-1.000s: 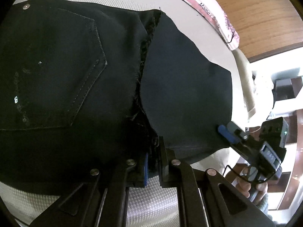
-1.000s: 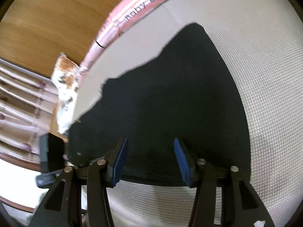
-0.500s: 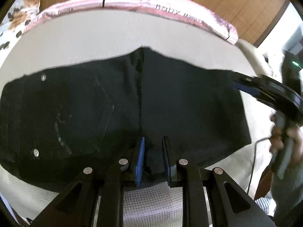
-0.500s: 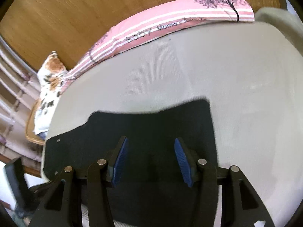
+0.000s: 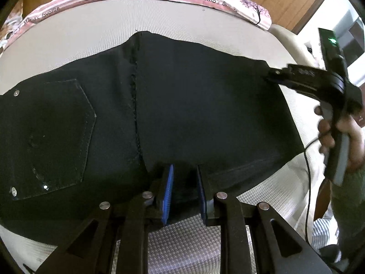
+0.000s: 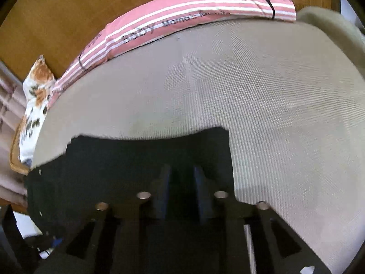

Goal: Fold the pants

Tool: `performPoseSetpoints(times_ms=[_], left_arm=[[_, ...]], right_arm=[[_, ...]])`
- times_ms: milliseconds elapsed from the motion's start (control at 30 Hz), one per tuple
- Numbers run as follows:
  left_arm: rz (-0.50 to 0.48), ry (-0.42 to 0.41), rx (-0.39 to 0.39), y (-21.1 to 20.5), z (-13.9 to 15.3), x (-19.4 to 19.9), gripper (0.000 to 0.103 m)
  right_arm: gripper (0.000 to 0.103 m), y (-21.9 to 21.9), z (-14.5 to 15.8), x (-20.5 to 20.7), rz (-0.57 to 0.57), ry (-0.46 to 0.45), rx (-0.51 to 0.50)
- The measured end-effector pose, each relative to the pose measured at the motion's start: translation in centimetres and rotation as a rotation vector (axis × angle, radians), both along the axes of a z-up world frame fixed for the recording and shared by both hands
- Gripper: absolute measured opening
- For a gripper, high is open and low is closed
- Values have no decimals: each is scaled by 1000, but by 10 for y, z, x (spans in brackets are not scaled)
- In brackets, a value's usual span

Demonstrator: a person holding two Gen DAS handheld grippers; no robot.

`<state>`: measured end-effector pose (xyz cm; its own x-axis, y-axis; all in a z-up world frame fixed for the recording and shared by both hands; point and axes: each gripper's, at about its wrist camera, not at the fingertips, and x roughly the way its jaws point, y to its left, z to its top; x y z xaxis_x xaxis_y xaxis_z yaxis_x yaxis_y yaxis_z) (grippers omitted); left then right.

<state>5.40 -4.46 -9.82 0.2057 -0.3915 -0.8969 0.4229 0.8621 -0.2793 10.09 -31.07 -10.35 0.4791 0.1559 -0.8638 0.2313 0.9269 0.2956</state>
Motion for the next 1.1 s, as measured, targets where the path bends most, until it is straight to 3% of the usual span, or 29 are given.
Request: performPoseSetpoints(times_ms=[33, 200, 367, 633, 767, 900, 1100], left_arm=[[1, -13, 10, -1, 1, -2, 22], [15, -56, 52, -11, 6, -6, 27], [63, -107, 86, -2, 15, -6, 52], [158, -138, 111, 27, 26, -7, 56], [254, -111, 2, 62, 39, -4, 56], [420, -88, -124, 125, 50, -6, 56], [664, -37, -330, 214, 38, -26, 56]], right_arm=[[37, 5, 3, -8, 14, -3, -13], [37, 24, -4, -40, 36, 34, -7], [38, 27, -6, -69, 18, 49, 22], [48, 43, -4, -92, 38, 52, -31], [57, 53, 1, -91, 70, 53, -53], [75, 62, 9, -90, 101, 3, 61], [76, 77, 20, -85, 127, -45, 85]])
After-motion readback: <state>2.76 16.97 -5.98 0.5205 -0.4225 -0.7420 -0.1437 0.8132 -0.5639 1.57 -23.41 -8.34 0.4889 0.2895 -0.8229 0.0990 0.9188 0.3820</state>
